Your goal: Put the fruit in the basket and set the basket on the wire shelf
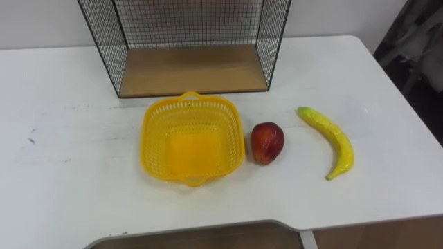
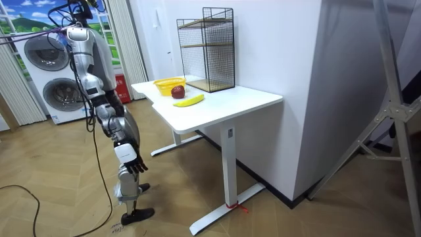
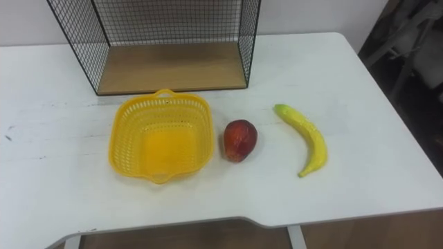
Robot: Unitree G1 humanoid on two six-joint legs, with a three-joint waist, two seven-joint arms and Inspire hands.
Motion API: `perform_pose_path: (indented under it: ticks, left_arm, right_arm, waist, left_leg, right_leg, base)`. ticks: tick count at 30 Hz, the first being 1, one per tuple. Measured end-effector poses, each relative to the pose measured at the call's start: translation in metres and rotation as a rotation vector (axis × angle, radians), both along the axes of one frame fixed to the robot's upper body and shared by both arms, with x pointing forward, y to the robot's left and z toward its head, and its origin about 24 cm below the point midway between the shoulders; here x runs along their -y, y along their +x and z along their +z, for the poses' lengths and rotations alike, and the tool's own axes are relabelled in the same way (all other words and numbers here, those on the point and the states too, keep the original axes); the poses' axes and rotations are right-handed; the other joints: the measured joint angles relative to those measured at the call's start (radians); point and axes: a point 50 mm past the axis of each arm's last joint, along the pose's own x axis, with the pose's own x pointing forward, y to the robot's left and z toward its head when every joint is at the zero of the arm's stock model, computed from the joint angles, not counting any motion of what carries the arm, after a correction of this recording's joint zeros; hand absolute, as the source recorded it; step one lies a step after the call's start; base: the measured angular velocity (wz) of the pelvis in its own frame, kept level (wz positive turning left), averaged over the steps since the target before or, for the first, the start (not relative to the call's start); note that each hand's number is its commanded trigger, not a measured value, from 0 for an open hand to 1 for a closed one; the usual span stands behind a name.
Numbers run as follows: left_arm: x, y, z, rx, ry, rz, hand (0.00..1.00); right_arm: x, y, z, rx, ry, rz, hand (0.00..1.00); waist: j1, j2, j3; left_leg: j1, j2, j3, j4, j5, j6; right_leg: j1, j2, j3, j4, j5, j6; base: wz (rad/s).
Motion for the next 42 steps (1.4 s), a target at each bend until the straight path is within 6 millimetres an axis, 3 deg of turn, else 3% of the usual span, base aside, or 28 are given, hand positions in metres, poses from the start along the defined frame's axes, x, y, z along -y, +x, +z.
perform_pose_path:
  ticks: [8, 10, 14, 18, 23, 26, 30, 34, 42]
  left_arm:
    - [-0.001, -0.007, 0.001, 0.067, 0.024, 0.126, 0.0]
    - [-0.003, -0.011, 0.001, 0.077, 0.033, 0.174, 0.0]
    - [-0.012, -0.019, 0.004, 0.086, 0.07, 0.25, 0.0]
    - [-0.021, -0.019, 0.007, 0.101, 0.092, 0.259, 0.0]
    - [-0.026, -0.02, 0.009, 0.106, 0.133, 0.257, 0.0]
    - [-0.028, -0.013, 0.011, 0.14, 0.145, 0.25, 0.0]
    - [-0.029, -0.012, 0.011, 0.148, 0.152, 0.242, 0.0]
    - [-0.03, -0.011, 0.013, 0.171, 0.165, 0.231, 0.0]
    - [-0.028, -0.007, 0.013, 0.178, 0.155, 0.208, 0.0]
  right_arm:
    - [0.015, -0.003, 0.004, 0.119, -0.003, -0.529, 0.0]
    - [0.023, -0.001, 0.007, 0.169, -0.008, -0.718, 0.0]
    - [0.04, 0.006, 0.014, 0.24, -0.038, -0.974, 0.0]
    - [0.061, 0.016, 0.025, 0.283, -0.113, -1.11, 0.0]
    - [0.09, 0.05, 0.056, 0.416, -0.259, -1.186, 0.0]
    - [0.107, 0.076, 0.085, 0.529, -0.34, -1.198, 0.0]
    - [0.12, 0.112, 0.144, 0.767, -0.487, -1.147, 0.0]
    - [0.121, 0.128, 0.191, 0.952, -0.686, -1.052, 0.0]
    - [0.107, 0.148, 0.247, 1.213, -0.808, -0.857, 0.0]
  waist:
    - [-0.025, -0.002, -0.0038]
    - [-0.049, -0.003, -0.0035]
    - [-0.064, -0.008, -0.0049]
    - [-0.068, -0.017, -0.0062]
    - [-0.085, -0.022, -0.0052]
    - [-0.093, -0.022, -0.0072]
    - [-0.09, -0.02, -0.0086]
    - [-0.086, -0.025, -0.0075]
    - [-0.065, -0.029, -0.005]
  left_leg:
    - [0.003, 0.0, 0.004, 0.005, 0.0, 0.0]
    - [0.01, -0.001, 0.0, -0.003, 0.0, 0.0]
    - [0.033, -0.004, 0.0, -0.009, 0.0, 0.0]
    - [0.031, -0.009, 0.001, -0.01, 0.0, 0.0]
    - [0.026, -0.011, 0.002, -0.015, 0.0, 0.0]
    - [0.0, -0.011, -0.001, -0.004, 0.0, 0.0]
    - [-0.008, -0.012, 0.0, -0.004, 0.003, 0.001]
    - [-0.015, -0.012, -0.002, -0.006, 0.003, 0.001]
    - [-0.017, -0.013, 0.004, -0.021, 0.006, 0.001]
  right_leg:
    - [-0.003, 0.0, 0.003, 0.015, -0.005, -0.001]
    - [0.007, 0.0, 0.005, 0.013, -0.006, 0.0]
    - [0.008, 0.002, 0.024, 0.019, -0.01, 0.0]
    - [-0.008, -0.002, 0.028, 0.043, -0.02, 0.0]
    - [-0.014, -0.002, 0.032, 0.049, -0.024, 0.0]
    - [-0.038, -0.002, 0.031, 0.053, -0.023, 0.0]
    - [-0.05, -0.004, 0.03, 0.077, -0.024, 0.0]
    - [-0.05, -0.004, 0.026, 0.062, -0.023, -0.001]
    - [-0.069, -0.004, 0.031, 0.068, -0.023, 0.0]
  base:
    - [-0.01]
    - [0.0]
    - [-0.12]
    - [-0.06]
    - [-0.02]
    - [0.03]
    - [-0.05]
    - [0.03]
    - [-0.04]
